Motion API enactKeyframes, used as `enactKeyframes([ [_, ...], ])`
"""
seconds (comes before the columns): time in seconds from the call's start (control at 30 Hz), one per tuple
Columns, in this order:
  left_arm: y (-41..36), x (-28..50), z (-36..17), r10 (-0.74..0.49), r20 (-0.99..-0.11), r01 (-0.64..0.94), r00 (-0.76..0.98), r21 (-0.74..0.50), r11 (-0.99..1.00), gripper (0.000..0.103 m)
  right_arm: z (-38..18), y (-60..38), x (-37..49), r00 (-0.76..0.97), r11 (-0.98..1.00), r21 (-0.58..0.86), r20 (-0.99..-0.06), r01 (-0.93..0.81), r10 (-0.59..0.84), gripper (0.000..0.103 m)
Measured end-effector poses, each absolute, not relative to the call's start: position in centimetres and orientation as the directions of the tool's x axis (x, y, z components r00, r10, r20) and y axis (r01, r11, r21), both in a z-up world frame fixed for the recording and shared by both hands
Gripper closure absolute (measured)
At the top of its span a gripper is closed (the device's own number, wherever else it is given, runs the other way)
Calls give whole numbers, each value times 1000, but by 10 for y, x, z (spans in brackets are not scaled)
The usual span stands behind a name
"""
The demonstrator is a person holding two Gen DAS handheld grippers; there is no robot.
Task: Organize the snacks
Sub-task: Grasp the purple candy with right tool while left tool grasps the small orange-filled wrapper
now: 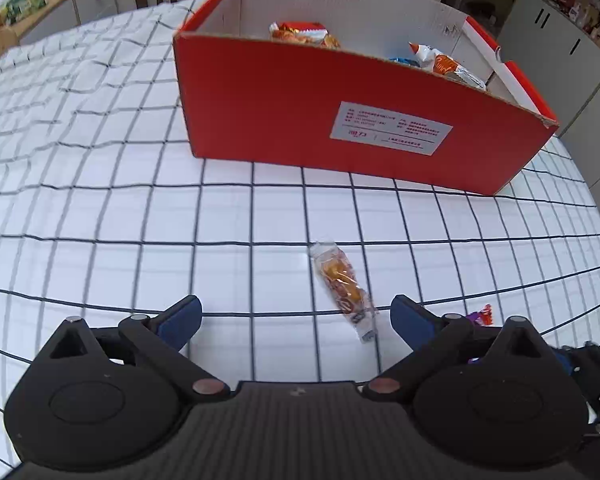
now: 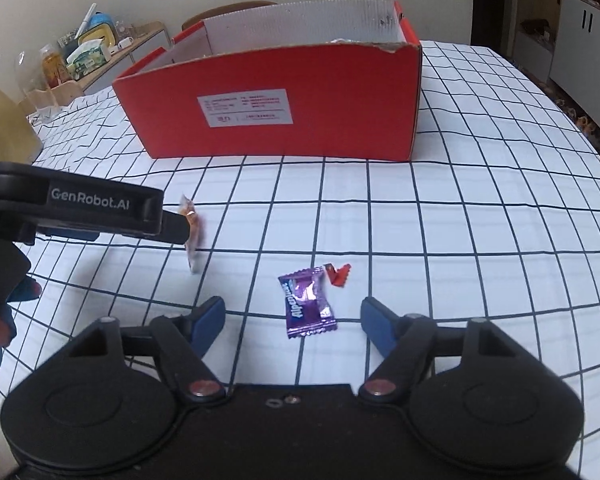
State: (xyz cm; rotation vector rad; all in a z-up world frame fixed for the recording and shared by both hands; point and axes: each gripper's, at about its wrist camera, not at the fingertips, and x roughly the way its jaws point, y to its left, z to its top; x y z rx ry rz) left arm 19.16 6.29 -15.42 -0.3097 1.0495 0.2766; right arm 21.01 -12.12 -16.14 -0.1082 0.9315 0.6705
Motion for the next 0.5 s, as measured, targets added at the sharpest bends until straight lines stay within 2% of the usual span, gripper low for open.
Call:
enactKeyframes([
  [0.13, 58, 196, -156, 74, -879, -360, 471, -114, 926, 13, -165, -119, 214, 398, 789, 202, -775, -581, 491, 38],
  [0.3, 50, 203, -160, 68, -887, -343, 456, -105, 933, 37, -165, -116, 218, 406, 793, 194, -774, -578, 486, 43],
  [0.37, 47, 205, -163, 75, -892, -334, 446, -88, 939, 45, -165, -115, 220, 408, 790, 187, -773, -584, 485, 45],
  [0.43, 46, 206, -163, 81, -891, -329, 448, -80, 941, 49, -165, -114, 220, 411, 788, 179, -773, -589, 483, 46],
  [0.5, 46, 207, -163, 80, -891, -332, 448, -83, 940, 58, -165, -113, 221, 412, 788, 177, -774, -590, 482, 49],
])
